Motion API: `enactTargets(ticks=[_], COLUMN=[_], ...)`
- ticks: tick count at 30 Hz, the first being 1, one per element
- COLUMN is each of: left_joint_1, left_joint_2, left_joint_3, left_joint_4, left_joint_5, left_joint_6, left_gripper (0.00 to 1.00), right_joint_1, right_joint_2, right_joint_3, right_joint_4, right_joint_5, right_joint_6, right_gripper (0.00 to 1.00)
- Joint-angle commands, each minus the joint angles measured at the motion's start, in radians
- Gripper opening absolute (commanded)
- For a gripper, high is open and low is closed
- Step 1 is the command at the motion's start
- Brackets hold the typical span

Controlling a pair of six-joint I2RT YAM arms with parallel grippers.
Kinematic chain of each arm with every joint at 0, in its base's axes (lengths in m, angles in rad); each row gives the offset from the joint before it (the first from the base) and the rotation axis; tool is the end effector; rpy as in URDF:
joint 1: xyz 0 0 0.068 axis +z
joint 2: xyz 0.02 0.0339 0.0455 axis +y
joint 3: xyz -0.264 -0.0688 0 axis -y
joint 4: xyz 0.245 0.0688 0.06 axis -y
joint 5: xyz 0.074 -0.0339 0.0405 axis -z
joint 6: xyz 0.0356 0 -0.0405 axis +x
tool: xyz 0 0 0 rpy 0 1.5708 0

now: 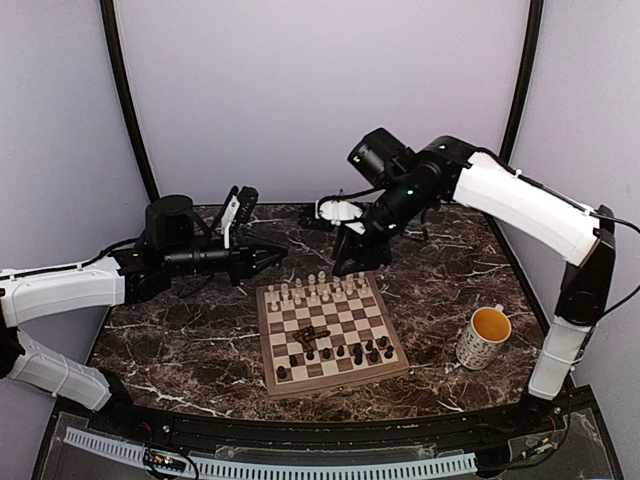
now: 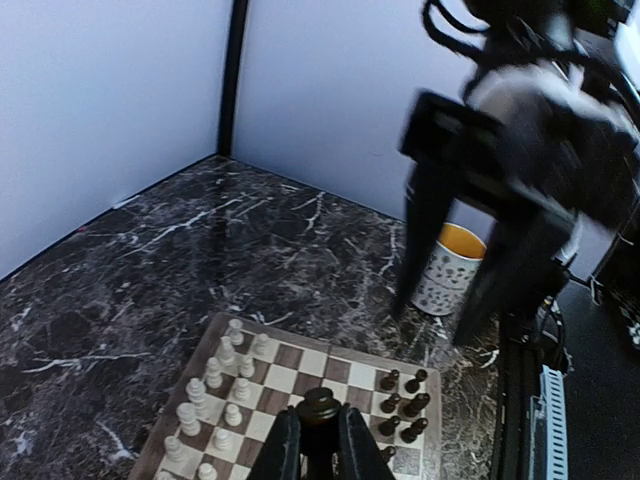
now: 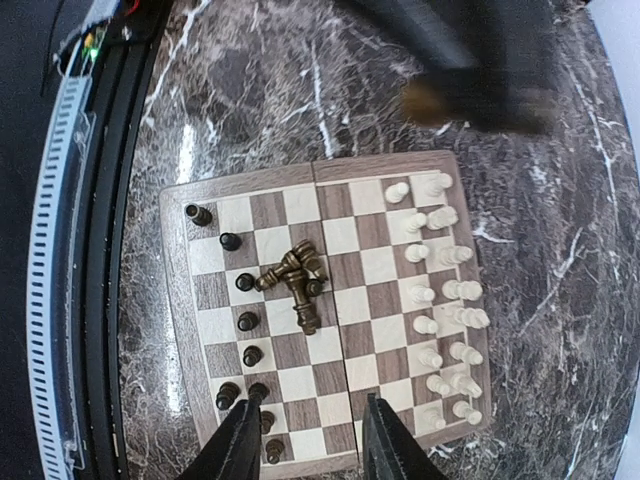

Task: Set up the chess pieces on the board
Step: Pass from the left arm to the right

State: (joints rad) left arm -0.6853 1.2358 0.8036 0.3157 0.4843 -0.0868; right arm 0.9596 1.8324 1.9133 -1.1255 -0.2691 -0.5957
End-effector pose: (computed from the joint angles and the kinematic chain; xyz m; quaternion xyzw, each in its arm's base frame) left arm 0.2106 -0.1936 0.3024 0.3661 0.6461 -0.4090 0.5304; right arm 0.2115 0.3183 0.3545 -0.6962 0.6573 0.1740 0.2300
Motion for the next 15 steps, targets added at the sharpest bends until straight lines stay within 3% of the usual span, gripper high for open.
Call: enactTargets(ticks=[1, 8, 15], left_joint_1=[-0.034, -0.054, -0.061], left_joint_2=[0.033, 0.073, 0.114], left_joint_3=[0.010, -0.011, 0.035], left_joint_4=[0.060, 0.201, 0.143], left_joint_5=[0.181, 0.247, 0.324], left_joint_6=[0.034, -0.006, 0.017], left_gripper=[0.04, 0.08, 0.08], right_joint_1=[-0.135, -0.182, -0.179], right_joint_2=[-0.073, -0.065, 0.002], right_joint_3=[-0.071, -0.117, -0.011], right_joint_4=[0.081, 0.162, 0.100], right_joint_5=[-0.272, -0.386, -0.498], right_joint_6=[0.060, 0.126, 0.079], right_gripper=[0.36, 0.37, 0.37])
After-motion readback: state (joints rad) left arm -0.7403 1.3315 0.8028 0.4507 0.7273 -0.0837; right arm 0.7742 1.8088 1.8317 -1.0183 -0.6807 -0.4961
